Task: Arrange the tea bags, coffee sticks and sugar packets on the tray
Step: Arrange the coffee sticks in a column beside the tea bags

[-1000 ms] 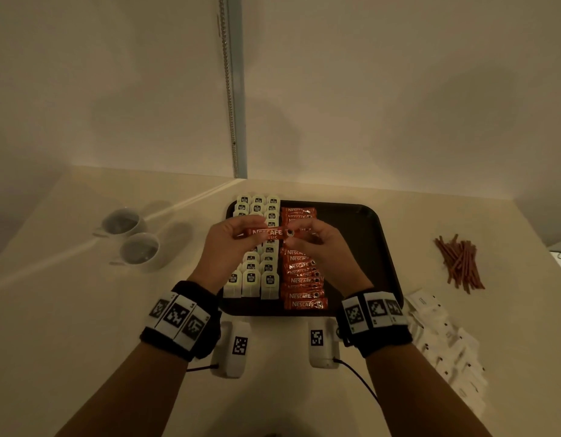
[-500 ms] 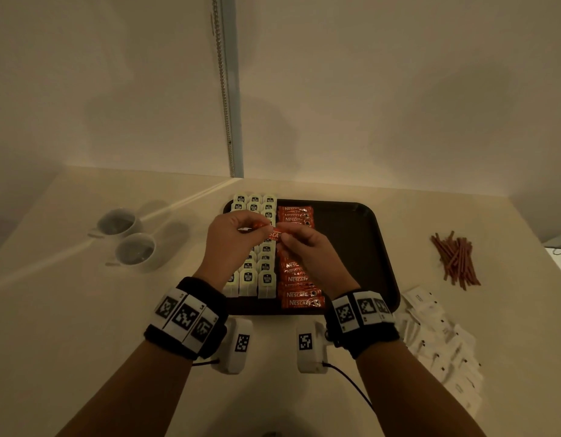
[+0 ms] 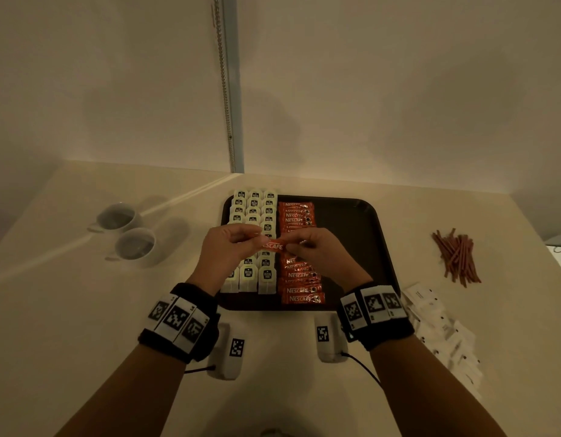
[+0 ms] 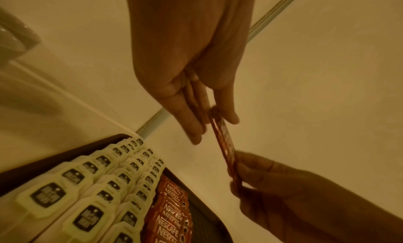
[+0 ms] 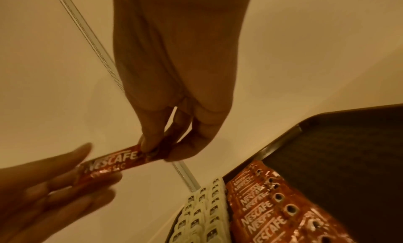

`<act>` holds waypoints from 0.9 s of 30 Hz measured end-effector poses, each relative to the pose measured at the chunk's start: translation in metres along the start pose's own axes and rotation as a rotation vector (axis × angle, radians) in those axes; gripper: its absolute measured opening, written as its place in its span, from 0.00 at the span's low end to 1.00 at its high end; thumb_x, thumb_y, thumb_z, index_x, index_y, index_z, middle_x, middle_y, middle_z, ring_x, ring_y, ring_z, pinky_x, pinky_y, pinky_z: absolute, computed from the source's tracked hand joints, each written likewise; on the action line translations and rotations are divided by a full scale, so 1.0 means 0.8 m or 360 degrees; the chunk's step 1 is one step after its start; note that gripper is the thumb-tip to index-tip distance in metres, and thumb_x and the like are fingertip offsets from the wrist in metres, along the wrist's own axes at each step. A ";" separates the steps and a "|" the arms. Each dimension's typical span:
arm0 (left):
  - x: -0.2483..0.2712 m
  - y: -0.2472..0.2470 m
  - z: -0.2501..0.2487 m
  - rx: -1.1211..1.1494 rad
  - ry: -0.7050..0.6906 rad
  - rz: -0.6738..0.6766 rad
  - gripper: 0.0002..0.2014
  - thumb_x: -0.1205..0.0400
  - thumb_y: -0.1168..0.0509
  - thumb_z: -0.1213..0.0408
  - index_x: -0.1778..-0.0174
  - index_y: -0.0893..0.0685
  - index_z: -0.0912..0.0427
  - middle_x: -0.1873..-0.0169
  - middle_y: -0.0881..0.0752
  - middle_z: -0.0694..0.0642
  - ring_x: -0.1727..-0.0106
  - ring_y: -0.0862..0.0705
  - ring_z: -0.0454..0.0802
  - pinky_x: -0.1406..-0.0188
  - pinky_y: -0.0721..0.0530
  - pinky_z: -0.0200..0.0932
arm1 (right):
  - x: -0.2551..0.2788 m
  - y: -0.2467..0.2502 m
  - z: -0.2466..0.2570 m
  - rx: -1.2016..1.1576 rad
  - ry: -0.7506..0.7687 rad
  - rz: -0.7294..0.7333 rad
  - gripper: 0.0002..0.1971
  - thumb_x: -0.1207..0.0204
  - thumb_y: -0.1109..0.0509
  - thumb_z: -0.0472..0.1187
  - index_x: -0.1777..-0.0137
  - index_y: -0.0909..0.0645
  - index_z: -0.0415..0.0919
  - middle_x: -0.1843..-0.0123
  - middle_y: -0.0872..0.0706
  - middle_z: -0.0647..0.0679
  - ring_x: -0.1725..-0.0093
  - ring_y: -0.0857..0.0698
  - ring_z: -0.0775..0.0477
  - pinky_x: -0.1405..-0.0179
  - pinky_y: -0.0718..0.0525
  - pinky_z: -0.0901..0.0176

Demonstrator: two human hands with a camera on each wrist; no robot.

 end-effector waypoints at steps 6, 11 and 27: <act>0.028 0.056 0.046 -0.0149 0.0286 0.0038 0.10 0.22 0.28 0.62 0.45 0.15 0.55 0.51 0.11 0.56 0.54 0.10 0.53 0.56 0.15 0.42 | 0.024 0.019 -0.072 0.0395 -0.0291 0.0034 0.09 0.20 0.35 0.35 0.45 0.16 0.46 0.43 0.17 0.52 0.42 0.18 0.54 0.38 0.19 0.58; 0.070 0.102 0.079 -0.0175 0.0433 -0.0044 0.06 0.17 0.36 0.68 0.48 0.15 0.59 0.55 0.11 0.59 0.58 0.13 0.55 0.56 0.17 0.44 | 0.053 0.003 -0.130 0.0490 -0.0516 0.0090 0.10 0.20 0.36 0.31 0.46 0.16 0.42 0.39 0.17 0.47 0.42 0.18 0.52 0.44 0.21 0.66; 0.126 0.156 0.123 -0.0187 0.0576 -0.0222 0.09 0.14 0.42 0.70 0.46 0.16 0.63 0.51 0.12 0.65 0.54 0.15 0.63 0.50 0.19 0.52 | 0.055 -0.030 -0.136 0.0832 -0.0239 -0.0070 0.13 0.26 0.28 0.46 0.41 0.17 0.49 0.37 0.22 0.53 0.34 0.28 0.53 0.33 0.33 0.61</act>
Point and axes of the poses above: each hand's wrist, its own x-axis away from the middle knuckle, its own y-axis out of the back of the hand, z = x × y, the point moved 6 cm from there along -x, towards the middle knuckle
